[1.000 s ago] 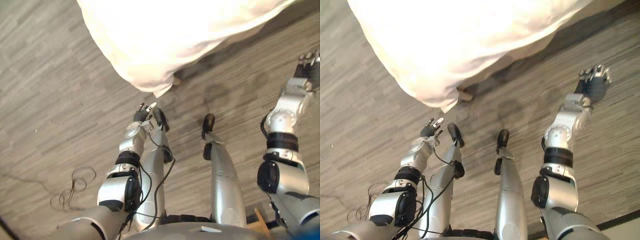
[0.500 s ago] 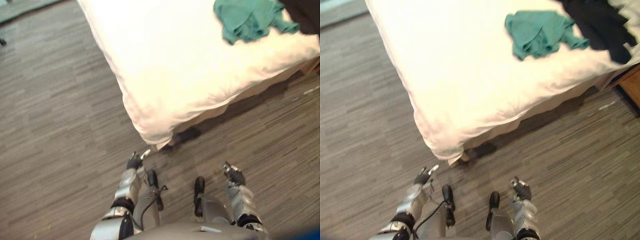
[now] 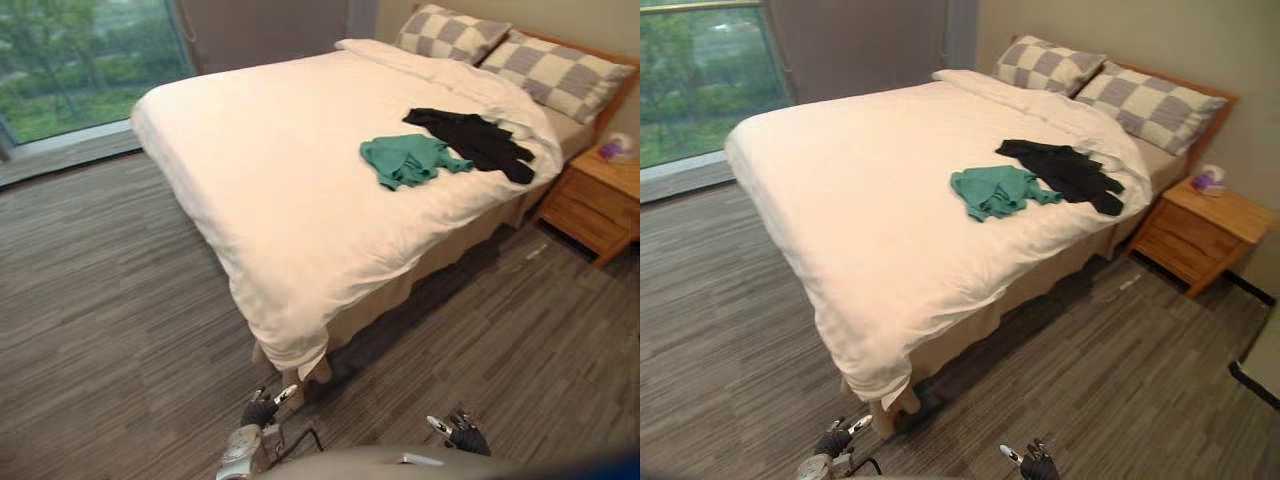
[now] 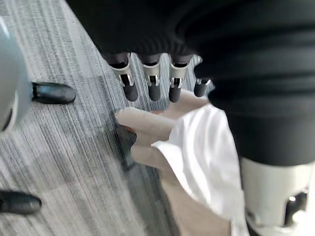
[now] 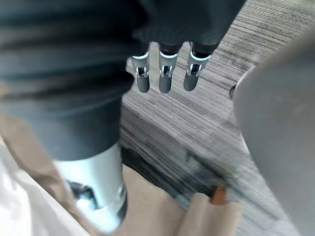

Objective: Tidy the bed and pick cloth on bed and put in laundry

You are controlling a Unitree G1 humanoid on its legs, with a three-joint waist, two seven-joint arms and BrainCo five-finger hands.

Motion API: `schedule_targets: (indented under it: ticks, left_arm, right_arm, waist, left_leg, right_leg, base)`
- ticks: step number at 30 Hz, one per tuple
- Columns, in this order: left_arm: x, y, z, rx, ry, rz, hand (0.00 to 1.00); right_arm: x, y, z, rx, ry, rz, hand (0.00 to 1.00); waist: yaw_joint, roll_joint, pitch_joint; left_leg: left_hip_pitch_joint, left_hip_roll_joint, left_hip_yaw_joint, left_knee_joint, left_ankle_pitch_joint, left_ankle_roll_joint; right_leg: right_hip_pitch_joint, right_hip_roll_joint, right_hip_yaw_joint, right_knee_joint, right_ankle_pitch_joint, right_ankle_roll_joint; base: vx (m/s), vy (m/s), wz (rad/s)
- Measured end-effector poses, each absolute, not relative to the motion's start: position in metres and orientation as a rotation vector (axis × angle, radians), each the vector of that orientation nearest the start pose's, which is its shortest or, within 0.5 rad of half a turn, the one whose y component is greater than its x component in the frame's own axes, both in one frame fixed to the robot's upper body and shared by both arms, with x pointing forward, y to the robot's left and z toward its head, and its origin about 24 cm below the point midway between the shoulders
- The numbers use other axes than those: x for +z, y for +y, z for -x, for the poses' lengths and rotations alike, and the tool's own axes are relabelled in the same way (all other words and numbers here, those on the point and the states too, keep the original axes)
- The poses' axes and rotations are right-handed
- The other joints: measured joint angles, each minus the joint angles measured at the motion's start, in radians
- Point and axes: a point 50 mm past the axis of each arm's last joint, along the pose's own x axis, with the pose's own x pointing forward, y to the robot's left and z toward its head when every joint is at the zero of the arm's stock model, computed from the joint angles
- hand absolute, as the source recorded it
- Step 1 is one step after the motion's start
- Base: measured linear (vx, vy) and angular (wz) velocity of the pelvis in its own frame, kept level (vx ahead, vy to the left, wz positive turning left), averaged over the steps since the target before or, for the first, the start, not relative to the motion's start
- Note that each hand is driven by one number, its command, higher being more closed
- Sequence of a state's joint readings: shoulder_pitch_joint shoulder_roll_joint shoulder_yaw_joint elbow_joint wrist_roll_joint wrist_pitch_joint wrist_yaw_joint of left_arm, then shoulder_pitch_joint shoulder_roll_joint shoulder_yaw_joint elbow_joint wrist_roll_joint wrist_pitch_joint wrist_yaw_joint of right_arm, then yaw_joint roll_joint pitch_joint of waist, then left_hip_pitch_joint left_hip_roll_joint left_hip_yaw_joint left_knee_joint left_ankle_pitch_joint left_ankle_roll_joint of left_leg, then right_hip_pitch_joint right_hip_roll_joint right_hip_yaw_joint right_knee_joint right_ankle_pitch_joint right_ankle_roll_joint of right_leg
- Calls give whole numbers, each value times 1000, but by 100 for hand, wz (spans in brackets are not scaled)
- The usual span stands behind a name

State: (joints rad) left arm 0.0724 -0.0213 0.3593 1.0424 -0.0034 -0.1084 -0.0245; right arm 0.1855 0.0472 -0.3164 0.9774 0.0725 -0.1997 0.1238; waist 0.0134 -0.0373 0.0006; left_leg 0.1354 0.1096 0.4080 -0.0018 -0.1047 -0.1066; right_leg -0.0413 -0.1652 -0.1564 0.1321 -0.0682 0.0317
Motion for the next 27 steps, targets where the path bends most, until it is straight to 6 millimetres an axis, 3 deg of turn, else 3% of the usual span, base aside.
schedule_targets:
  ticks: [4,6,11,12,17,19,20,21,23,25,27]
  left_arm:
    - [-160,187,-98,316,1011,188,0]
    - [-161,181,-98,299,1019,190,0]
    - [-159,168,-107,234,1017,163,0]
    - [-157,165,-112,194,1003,127,0]
    - [-156,161,-115,141,987,71,0]
    - [-155,162,-116,166,966,67,0]
    - [-154,165,-117,180,947,72,0]
    - [-152,166,-118,192,928,75,0]
    - [-152,166,-117,205,913,85,0]
    - [-151,168,-117,216,895,89,0]
    - [-152,161,-116,210,889,117,0]
  right_arm:
    - [-155,-184,-82,-260,903,-246,0]
    - [-153,-187,-86,-259,878,-228,0]
    - [-150,-191,-93,-236,838,-191,0]
    - [-150,-189,-92,-230,842,-193,0]
    - [-150,-190,-91,-231,822,-221,0]
    - [-149,-192,-92,-240,812,-231,0]
    - [-149,-191,-93,-220,811,-223,0]
    - [-148,-190,-97,-195,815,-213,0]
    - [-148,-190,-101,-185,813,-212,0]
    - [-149,-189,-99,-176,822,-216,0]
    - [-150,-192,-96,-179,837,-211,0]
  waist:
    - [8,16,1]
    - [-12,38,25]
    - [-21,52,33]
    - [-22,51,41]
    - [-23,50,53]
    - [-21,48,71]
    - [-17,36,78]
    - [-3,41,81]
    - [6,42,82]
    - [-1,50,83]
    - [7,85,63]
  left_leg:
    - [9,31,75,64,-47,0]
    - [31,46,116,80,-54,14]
    - [44,73,184,112,-56,30]
    - [59,84,186,123,-56,30]
    - [55,128,182,241,-54,28]
    - [19,147,88,387,-48,40]
    - [-29,129,-39,467,-59,71]
    - [-44,57,-196,468,-115,82]
    - [-53,-10,-314,426,-167,82]
    - [-66,-39,-375,351,-178,90]
    - [-81,-9,-359,228,-179,90]
  right_leg:
    - [-95,20,-107,128,-13,-15]
    - [-101,45,-112,130,0,-34]
    - [-86,63,-206,5,17,-63]
    - [-50,88,-206,-63,57,-53]
    - [8,132,-158,-167,88,-55]
    - [15,141,-90,-134,97,-64]
    - [5,138,-40,-115,94,-72]
    - [-5,143,36,-109,92,-69]
    - [-8,158,133,-126,92,-73]
    - [-5,173,167,-135,92,-72]
    - [-12,197,142,-143,111,-59]
  base:
    - [112,-38,-119]
    - [101,-35,-112]
    - [34,-34,-87]
    - [8,-20,-35]
    - [37,-53,-47]
    - [101,-43,-80]
    - [110,-3,-135]
    - [117,43,-162]
    - [75,86,-177]
    - [-2,109,-126]
    - [10,169,-102]
